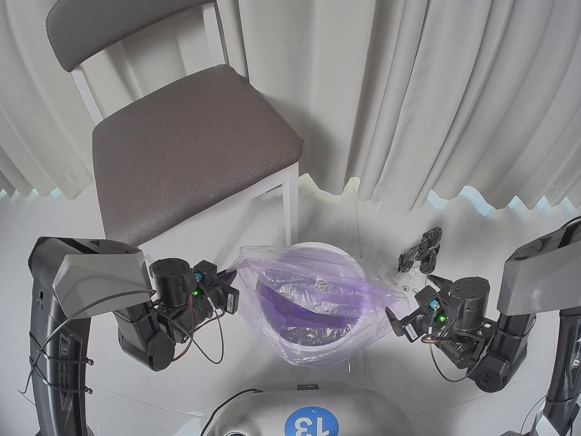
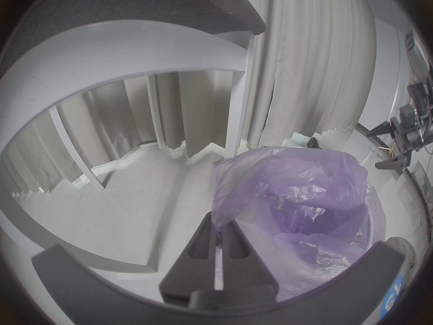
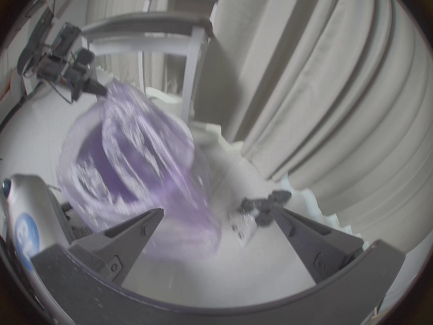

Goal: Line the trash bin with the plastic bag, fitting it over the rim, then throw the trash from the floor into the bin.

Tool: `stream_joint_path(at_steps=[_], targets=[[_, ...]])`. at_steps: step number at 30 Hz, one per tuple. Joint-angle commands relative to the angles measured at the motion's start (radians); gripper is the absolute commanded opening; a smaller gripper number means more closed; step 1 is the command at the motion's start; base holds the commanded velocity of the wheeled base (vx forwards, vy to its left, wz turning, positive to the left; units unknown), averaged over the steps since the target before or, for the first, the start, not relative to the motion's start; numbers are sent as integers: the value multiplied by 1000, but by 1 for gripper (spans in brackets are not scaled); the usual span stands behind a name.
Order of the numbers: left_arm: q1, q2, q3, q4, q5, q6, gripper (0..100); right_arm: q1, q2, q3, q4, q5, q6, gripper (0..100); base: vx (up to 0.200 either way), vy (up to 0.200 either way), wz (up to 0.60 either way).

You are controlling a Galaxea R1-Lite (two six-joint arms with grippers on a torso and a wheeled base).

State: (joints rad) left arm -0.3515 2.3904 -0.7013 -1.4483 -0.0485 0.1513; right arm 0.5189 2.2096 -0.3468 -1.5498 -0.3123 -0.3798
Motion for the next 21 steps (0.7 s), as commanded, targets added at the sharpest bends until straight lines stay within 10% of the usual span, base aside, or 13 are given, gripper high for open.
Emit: stream_joint_path(at_steps=[1, 5, 16, 17, 21], targets=[[14, -2, 5, -14, 2, 1, 0, 95, -87, -208, 168, -22, -18, 100, 0, 0, 0], [11, -8, 16, -29, 4, 1, 0, 151, -125, -359, 405, -21, 33, 100, 0, 0, 0], [9, -11, 46, -37, 6, 25, 0, 233, -110, -354, 448, 48, 99, 100, 0, 0, 0], [9, -11, 48, -37, 6, 34, 100, 243, -116, -363, 471, 50, 88, 100, 0, 0, 0], [17, -5, 46, -43, 6, 44, 100, 296, -119, -388, 606, 52, 53, 100, 0, 0, 0]])
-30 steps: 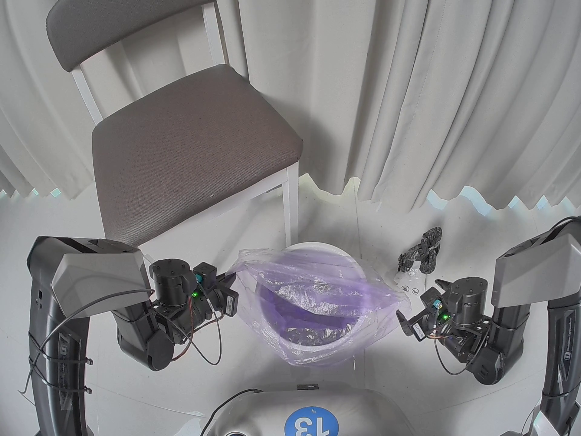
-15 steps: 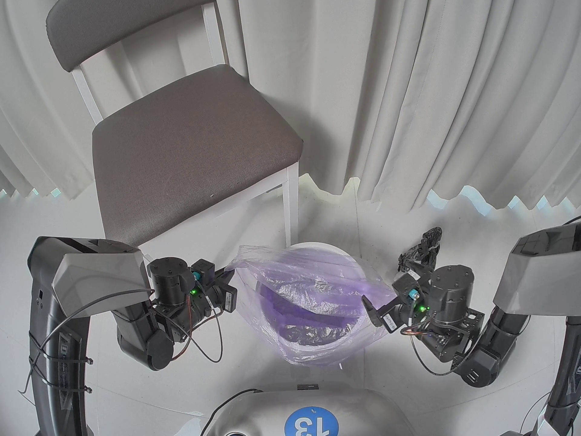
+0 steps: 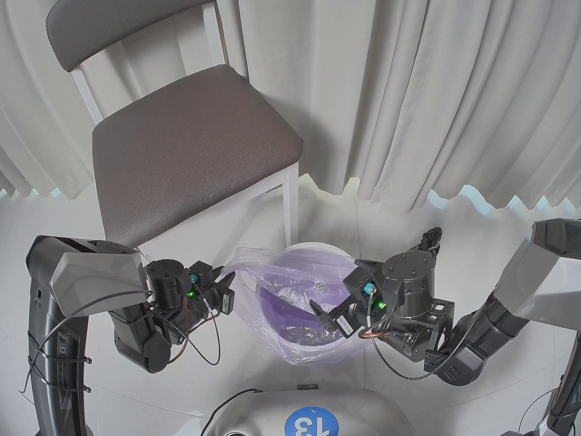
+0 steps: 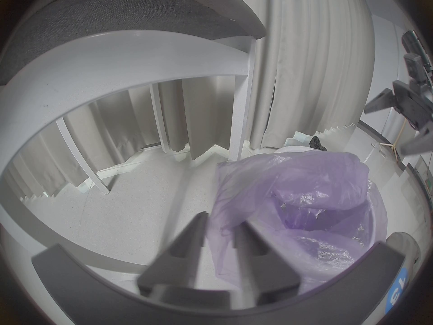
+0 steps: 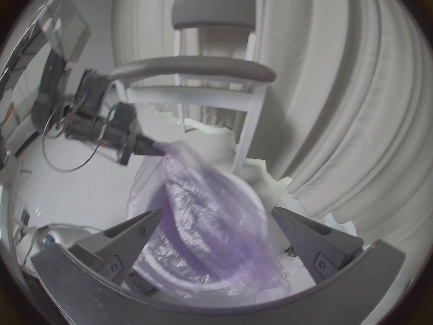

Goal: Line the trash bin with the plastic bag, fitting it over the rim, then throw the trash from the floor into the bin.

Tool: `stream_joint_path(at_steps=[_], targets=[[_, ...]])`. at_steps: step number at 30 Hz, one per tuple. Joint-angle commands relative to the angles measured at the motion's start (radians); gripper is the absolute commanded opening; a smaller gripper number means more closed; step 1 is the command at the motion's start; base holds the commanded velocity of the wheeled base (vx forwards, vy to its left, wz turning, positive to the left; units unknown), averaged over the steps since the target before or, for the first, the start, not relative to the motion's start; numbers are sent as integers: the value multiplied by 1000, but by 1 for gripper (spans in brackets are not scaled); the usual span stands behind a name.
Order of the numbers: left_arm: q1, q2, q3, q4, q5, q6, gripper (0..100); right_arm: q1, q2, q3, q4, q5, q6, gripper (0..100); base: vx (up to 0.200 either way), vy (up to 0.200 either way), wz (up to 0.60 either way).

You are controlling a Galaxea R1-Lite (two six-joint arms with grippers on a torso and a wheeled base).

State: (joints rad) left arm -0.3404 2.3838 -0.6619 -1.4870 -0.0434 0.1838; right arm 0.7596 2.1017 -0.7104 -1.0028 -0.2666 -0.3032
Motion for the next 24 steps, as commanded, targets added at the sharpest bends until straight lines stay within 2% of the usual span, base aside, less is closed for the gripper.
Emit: stream_joint_path(at_steps=[1, 5, 14, 20, 24], targets=[[17, 3, 4, -4, 0, 11, 100, 67, -12, -37, 131, 4, -43, 100, 0, 0, 0], [37, 12, -7, 1, -16, 11, 100, 93, 3, -95, 271, -2, -129, 100, 0, 0, 0], [31, -12, 25, -4, -19, 16, 100, 103, 86, -172, 266, -10, -221, 100, 0, 0, 0], [40, -26, 76, 8, 10, 158, 100, 101, 129, -196, 243, -33, -243, 100, 0, 0, 0], [35, 3, 54, 7, 51, 167, 100, 93, 172, -222, 228, -45, -298, 100, 0, 0, 0]])
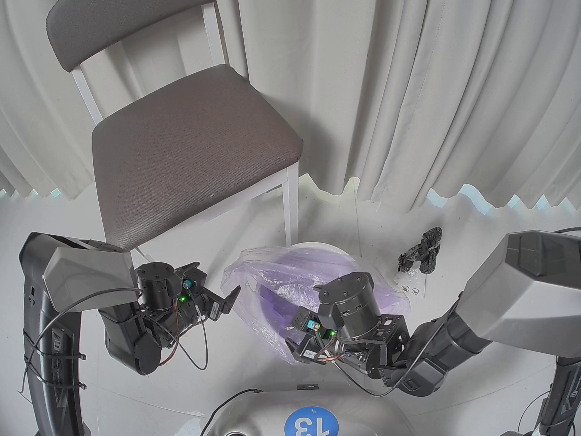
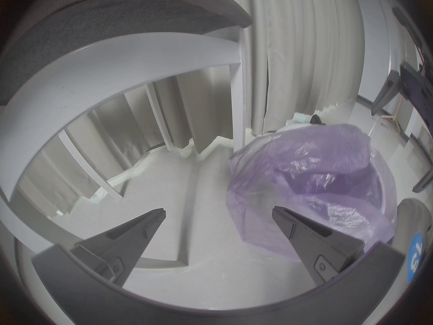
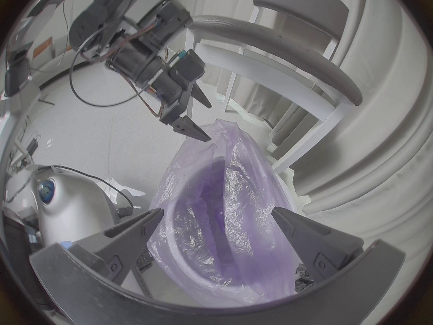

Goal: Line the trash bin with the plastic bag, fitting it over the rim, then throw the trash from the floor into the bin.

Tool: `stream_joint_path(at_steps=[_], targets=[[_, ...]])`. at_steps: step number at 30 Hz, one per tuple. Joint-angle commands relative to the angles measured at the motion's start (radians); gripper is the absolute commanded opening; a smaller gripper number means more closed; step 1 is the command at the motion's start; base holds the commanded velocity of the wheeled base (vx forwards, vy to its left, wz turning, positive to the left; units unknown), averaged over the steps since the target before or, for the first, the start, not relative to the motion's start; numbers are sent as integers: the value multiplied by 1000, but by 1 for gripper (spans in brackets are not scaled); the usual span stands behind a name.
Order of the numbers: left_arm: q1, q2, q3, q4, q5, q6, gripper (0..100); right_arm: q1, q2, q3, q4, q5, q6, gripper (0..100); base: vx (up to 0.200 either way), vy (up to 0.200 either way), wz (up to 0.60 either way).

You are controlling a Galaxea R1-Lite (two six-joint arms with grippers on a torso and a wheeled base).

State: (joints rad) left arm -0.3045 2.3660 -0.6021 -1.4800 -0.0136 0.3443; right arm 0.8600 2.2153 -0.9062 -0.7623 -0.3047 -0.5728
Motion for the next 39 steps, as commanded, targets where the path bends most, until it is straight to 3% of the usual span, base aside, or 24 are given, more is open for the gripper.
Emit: stream_joint_path(at_steps=[1, 6, 11, 19, 20, 26, 30, 38, 39], targets=[[-2, 33, -13, 1, 27, 7, 100, -10, 70, -34, -22, -8, -47, 100, 0, 0, 0], [-15, 110, -73, 0, 66, 13, 100, -29, 119, -48, -92, -11, -101, 100, 0, 0, 0], [-36, 193, -169, 0, 152, 5, 100, -44, 145, -56, -135, -16, -144, 100, 0, 0, 0], [-27, 153, -146, 0, 150, 1, 100, -59, 145, -56, -146, -34, -188, 100, 0, 0, 0], [-33, 133, -128, 0, 146, -1, 100, -67, 162, -56, -172, -109, -231, 100, 0, 0, 0], [-41, 128, -117, -5, 144, -1, 100, -67, 213, -86, -233, -149, -253, 100, 0, 0, 0], [-41, 128, -116, -6, 144, -1, 100, -68, 233, -106, -232, -212, -253, 100, 0, 0, 0], [-41, 128, -117, -8, 142, -1, 100, -68, 231, -112, -233, -215, -254, 100, 0, 0, 0], [-41, 128, -117, -8, 142, -1, 100, -68, 230, -112, -233, -215, -254, 0, 0, 0, 0]])
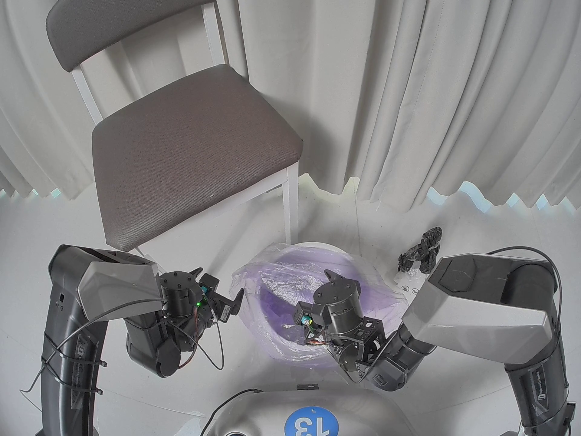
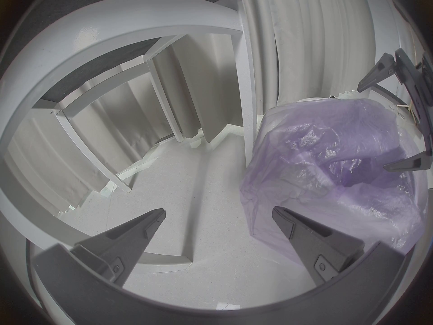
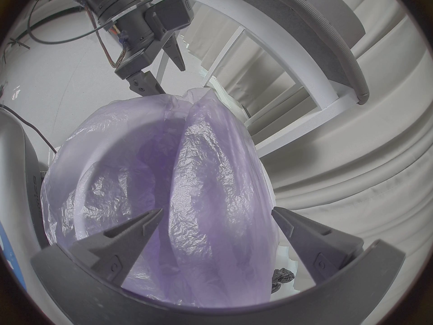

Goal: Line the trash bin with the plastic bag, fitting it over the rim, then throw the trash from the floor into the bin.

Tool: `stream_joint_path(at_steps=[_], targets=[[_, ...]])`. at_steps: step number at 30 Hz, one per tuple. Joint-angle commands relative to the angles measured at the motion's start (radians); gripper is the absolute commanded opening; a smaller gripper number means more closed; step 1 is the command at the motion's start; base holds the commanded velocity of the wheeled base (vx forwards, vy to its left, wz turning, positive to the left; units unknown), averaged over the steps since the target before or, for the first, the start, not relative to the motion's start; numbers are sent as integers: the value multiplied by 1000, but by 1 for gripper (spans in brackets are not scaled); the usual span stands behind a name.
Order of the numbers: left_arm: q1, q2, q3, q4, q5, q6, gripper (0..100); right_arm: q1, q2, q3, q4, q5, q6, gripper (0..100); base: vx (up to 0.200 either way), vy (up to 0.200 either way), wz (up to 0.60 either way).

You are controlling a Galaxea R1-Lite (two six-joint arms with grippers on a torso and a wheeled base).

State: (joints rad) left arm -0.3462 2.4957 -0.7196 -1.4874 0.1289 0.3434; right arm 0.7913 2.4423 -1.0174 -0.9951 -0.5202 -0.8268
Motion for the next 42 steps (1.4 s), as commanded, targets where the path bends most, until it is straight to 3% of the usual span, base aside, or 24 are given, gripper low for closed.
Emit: stream_joint_path(at_steps=[1, 14, 18, 28, 42], targets=[[1, -1, 2, -1, 0, 0, 100, -1, 1, -1, 0, 0, 0, 0, 0, 0, 0], [-7, -20, 28, -5, -2, 2, 100, -1, -57, 33, -2, -9, -2, 0, 0, 0, 0], [-7, -31, 31, -8, -3, 2, 100, -43, -78, 23, 1, -9, -5, 0, 0, 0, 0], [-8, -37, 23, -16, -2, -1, 100, -152, -82, -76, -8, -7, 31, 0, 0, 0, 0], [-7, -46, 14, -13, 0, -4, 100, -165, -14, -247, -23, -12, 92, 0, 0, 0, 0]])
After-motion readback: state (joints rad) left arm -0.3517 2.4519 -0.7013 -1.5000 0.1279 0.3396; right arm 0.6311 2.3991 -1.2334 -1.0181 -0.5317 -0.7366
